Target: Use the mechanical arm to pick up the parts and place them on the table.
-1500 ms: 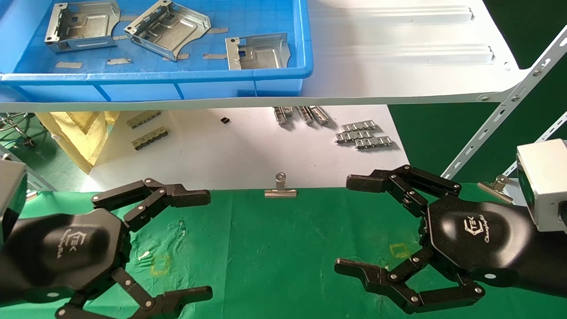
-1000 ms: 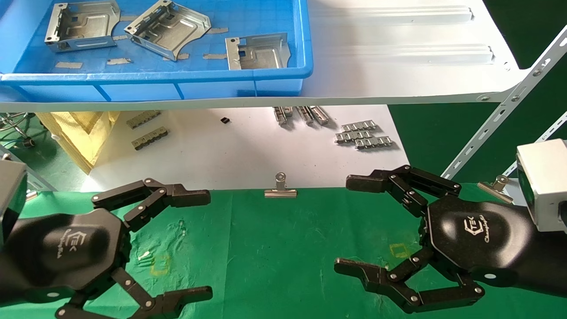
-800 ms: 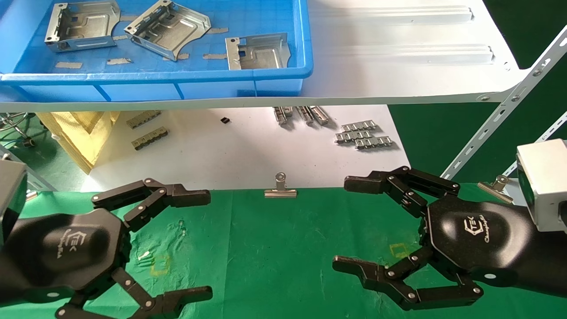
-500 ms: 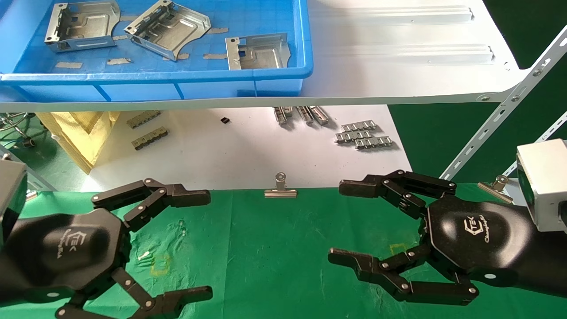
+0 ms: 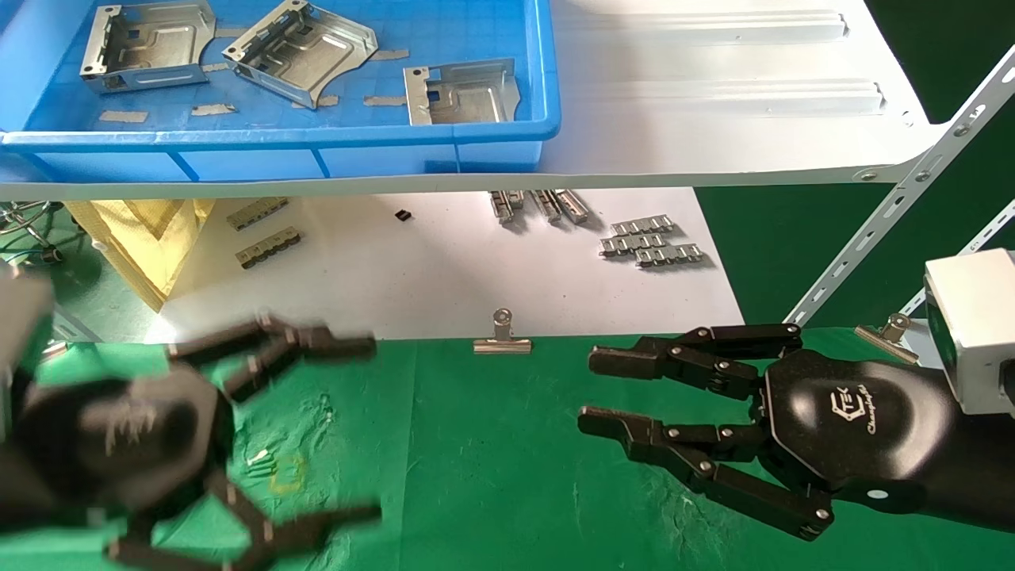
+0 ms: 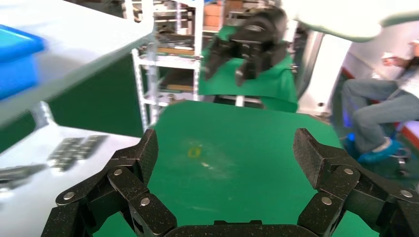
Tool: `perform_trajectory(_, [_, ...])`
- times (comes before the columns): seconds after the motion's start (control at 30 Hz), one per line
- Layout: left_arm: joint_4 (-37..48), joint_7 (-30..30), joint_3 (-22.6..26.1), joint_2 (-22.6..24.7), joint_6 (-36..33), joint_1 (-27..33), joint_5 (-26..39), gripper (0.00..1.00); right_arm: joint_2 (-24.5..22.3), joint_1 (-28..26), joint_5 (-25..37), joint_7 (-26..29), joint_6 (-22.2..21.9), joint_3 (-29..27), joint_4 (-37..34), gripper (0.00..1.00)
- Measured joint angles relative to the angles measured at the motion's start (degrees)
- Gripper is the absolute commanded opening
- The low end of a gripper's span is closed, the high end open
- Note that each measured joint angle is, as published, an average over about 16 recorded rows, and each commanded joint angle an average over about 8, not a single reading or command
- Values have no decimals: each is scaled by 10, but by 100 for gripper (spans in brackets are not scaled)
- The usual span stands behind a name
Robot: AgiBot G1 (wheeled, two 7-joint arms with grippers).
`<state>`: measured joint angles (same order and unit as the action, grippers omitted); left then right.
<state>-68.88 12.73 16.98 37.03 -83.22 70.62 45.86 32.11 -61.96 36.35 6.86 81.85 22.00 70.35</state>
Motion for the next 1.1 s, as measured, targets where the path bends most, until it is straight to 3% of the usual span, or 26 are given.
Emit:
perform_trajectory(0.2, [113, 14, 31, 52, 45, 140, 87, 100, 0, 0, 0, 0, 0, 0, 0, 0])
perform_trajectory(0.4, [287, 12, 80, 132, 122, 295, 205, 100, 0, 0, 0, 0, 0, 0, 0, 0])
perform_trajectory(0.57, [431, 1, 117, 198, 204, 389, 289, 99, 0, 0, 0, 0, 0, 0, 0, 0])
perform_trajectory(0.6, [455, -2, 123, 209, 220, 403, 303, 93, 0, 0, 0, 0, 0, 0, 0, 0])
perform_trajectory(0.83, [578, -13, 153, 268, 307, 465, 365, 7, 0, 0, 0, 0, 0, 0, 0, 0])
perform_trajectory(0.87, [588, -14, 156, 273, 315, 469, 369, 1, 0, 0, 0, 0, 0, 0, 0, 0])
perform_trajectory(1.1, [637, -18, 166, 291, 340, 487, 387, 0, 0, 0, 0, 0, 0, 0, 0, 0])
